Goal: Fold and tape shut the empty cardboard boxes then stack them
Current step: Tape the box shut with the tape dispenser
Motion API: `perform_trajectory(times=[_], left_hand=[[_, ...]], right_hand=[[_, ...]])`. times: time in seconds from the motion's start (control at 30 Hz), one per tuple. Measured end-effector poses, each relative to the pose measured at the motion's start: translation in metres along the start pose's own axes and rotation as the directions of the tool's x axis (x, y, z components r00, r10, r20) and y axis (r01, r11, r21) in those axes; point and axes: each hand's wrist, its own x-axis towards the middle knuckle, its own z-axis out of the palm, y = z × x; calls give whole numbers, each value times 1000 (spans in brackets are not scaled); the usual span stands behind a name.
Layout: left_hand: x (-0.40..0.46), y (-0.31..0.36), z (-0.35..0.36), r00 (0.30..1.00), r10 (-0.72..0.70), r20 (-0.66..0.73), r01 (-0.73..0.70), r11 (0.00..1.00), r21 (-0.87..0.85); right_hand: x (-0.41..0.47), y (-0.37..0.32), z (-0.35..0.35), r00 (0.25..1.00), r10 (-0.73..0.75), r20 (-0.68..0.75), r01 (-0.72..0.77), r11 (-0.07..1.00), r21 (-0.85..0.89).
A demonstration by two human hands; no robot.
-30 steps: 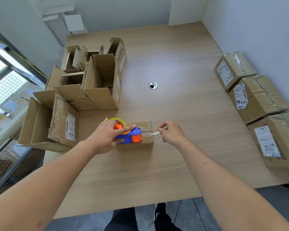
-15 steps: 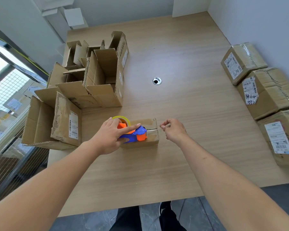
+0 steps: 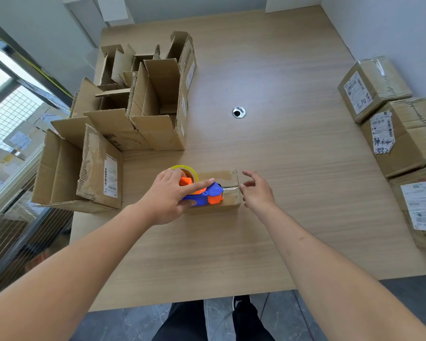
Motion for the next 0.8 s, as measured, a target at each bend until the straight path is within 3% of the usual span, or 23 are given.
perform_trajectory(times=[0.13, 0.23, 0.37, 0.8], left_hand=[[0, 1, -1, 1000, 9, 2, -9, 1000, 9], [-1, 2, -2, 1000, 15, 6, -15, 1000, 22], [1, 2, -3, 1000, 11, 26, -12, 999, 39], [12, -6, -38, 989, 46, 140, -56, 996, 72]], right_hand=[[-16, -8, 17, 991, -134, -19, 135, 984, 116], [-29, -7, 28, 980, -180, 85, 156, 960, 233], [-29, -2, 40, 982, -184, 35, 167, 947, 275], [-28, 0, 41, 980, -196, -36, 199, 965, 173]])
